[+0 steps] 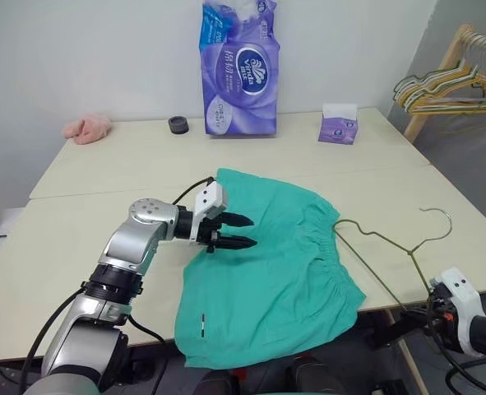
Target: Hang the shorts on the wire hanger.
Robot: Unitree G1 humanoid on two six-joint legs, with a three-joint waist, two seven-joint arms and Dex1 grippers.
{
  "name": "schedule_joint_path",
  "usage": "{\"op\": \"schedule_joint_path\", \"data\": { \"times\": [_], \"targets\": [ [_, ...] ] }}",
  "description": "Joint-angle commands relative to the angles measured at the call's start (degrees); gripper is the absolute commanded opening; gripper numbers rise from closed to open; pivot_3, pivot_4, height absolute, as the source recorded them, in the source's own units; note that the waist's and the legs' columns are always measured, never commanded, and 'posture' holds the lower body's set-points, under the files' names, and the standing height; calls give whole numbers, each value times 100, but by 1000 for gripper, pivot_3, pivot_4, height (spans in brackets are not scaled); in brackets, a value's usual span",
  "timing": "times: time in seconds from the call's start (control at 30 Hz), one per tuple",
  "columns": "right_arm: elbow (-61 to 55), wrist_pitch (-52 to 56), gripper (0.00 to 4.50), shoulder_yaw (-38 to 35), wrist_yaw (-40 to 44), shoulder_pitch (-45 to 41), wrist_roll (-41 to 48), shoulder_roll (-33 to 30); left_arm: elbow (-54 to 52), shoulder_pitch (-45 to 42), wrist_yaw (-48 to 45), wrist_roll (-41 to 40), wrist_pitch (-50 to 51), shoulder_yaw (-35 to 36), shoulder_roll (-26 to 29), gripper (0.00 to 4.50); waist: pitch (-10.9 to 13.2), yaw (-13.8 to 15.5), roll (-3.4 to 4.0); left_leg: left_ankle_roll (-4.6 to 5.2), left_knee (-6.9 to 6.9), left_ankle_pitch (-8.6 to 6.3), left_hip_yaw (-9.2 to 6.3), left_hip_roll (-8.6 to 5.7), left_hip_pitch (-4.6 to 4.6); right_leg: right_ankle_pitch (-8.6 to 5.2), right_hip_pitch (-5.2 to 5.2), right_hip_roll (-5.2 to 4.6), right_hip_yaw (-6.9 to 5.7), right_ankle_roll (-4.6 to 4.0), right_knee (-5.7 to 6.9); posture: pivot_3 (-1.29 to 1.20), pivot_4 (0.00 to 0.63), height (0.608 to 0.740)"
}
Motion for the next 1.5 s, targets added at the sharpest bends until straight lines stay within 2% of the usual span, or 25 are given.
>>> {"op": "schedule_joint_path", "data": {
  "times": [0.03,0.4,0.67,0.93,1.03,1.27,1.5],
  "targets": [
    [168,-161,0,-11,90,-62,-85,-208,-30,-77,-28,17,-150,7,9,2697,0,5,-1,0,0,0,0,0,0,0,0,0,0,0,0,-192,54,740],
    [-68,114,0,-42,308,-334,407,-311,-6,28,82,35,-233,88,30,2697,1,12,-1,1,0,0,-1,0,0,-3,1,1,1,5,0,-181,57,740],
    [291,77,0,678,459,-963,325,-528,169,-78,173,43,-311,137,24,2697,1,14,-1,0,0,0,-2,0,0,0,1,1,1,1,0,-181,56,740],
    [1274,-142,0,1768,641,-1934,-117,-770,483,-357,352,4,-377,331,13,2697,2,9,-9,1,1,0,-2,0,0,13,1,2,-1,-20,0,-158,57,740],
    [1397,-115,0,1886,790,-2071,-117,-922,511,-382,392,1,-375,397,35,2697,1,18,-10,1,1,0,-2,0,1,14,2,1,-1,-19,0,-152,56,740],
    [1312,-124,0,1592,945,-1796,-46,-1326,472,-327,520,7,-393,523,100,2697,2,101,-9,1,1,0,-9,0,-1,15,0,0,-5,-19,0,-132,57,740],
    [654,348,0,210,850,-1192,376,-1271,309,-184,515,11,-355,514,138,2697,3,123,-8,0,1,0,-10,-1,-4,15,0,-3,-5,-19,1,-145,61,740]
  ]
}}
